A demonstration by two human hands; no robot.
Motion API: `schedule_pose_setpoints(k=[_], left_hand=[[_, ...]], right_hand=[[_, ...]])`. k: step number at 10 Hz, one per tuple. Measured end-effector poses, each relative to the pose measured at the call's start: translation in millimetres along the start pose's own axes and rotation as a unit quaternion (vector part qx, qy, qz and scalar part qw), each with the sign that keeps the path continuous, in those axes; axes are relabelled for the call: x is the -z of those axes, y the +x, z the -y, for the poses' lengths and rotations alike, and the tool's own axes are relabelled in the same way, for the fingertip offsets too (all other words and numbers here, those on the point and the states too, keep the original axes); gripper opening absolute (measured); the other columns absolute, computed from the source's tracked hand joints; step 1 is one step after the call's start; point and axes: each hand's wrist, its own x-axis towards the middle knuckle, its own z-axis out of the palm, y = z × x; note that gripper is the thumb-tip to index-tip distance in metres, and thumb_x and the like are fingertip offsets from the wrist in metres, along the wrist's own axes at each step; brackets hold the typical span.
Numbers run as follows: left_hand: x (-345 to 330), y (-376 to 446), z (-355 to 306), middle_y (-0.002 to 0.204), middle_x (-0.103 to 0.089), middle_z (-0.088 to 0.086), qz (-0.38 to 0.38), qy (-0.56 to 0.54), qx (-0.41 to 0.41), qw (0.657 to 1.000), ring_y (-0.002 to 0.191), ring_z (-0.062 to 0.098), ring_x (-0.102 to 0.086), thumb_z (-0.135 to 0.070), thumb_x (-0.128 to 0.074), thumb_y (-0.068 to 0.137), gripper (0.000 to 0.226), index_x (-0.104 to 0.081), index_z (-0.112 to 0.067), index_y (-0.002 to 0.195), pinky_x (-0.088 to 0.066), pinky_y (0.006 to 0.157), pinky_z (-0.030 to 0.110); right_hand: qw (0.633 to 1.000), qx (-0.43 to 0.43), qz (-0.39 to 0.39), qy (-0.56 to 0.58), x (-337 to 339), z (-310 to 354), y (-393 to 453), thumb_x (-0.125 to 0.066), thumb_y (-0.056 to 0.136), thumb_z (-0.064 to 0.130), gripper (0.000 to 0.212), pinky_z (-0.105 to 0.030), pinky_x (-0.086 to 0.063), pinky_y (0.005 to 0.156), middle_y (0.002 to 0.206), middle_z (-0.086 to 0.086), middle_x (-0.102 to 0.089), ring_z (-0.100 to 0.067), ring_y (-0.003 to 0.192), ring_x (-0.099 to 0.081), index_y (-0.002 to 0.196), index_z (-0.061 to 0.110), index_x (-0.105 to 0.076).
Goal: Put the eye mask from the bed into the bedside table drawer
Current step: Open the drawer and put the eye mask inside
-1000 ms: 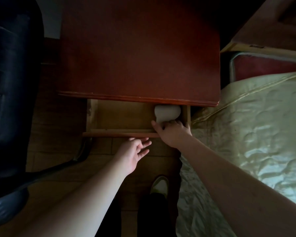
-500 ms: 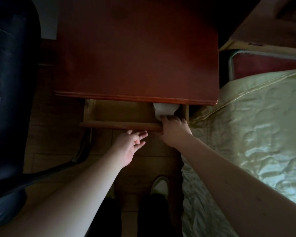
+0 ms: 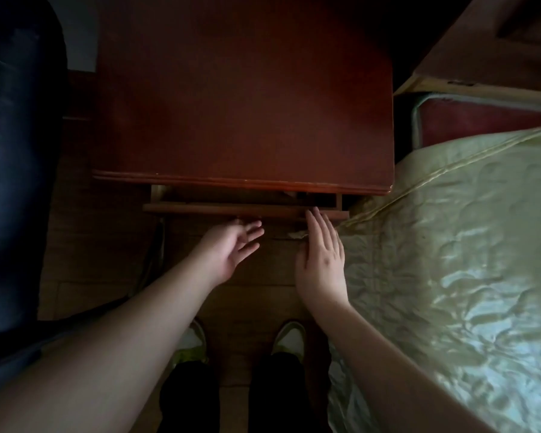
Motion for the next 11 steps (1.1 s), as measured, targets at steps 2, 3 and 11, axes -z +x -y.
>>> schedule_pose_setpoints(k=[2,3,11], left_hand=[[41.4,-6.5,-10.6,0.148,-0.042,0.016,-0.105,-0.291,-0.054,0.949,0.132,0.031,-0.046,-0.052,-0.02,0.1,0.063,-0.032,-0.013,0.147,-0.032,0.108,0.046],[47.5,-14.8,-19.3,0.151,-0.036,0.019,-0.07,-0.346,-0.066,0.933,0.135,0.034,-0.041,-0.06,-0.018,0.096,0.074,-0.03,-0.009,0.148,-0.028,0.114,0.049],[64.0,-22.2,-45.4,0.133,-0.056,0.015,-0.01,-0.174,-0.023,0.984,0.127,0.031,-0.049,-0.058,-0.021,0.097,0.068,-0.041,-0.01,0.14,-0.034,0.106,0.05]], right_hand=[[0.679,-0.446,0.039,0.582,-2.2,18.3,-5.3,-0.028,0.099,0.058,0.06,-0.03,-0.039,0.104,0.151,-0.001,-0.042,-0.012,0.127,-0.05,0.149,0.025,-0.035],[0.542,-0.426,0.006,0.724,-5.2,25.2,14.3,-0.014,0.099,0.061,0.073,-0.038,-0.02,0.118,0.158,-0.01,-0.03,-0.022,0.143,-0.032,0.153,0.011,-0.022],[0.606,-0.389,0.036,0.692,6.9,42.3,50.4,-0.015,0.102,0.055,0.066,-0.04,-0.019,0.119,0.156,-0.007,-0.034,-0.022,0.145,-0.028,0.151,0.013,-0.028]])
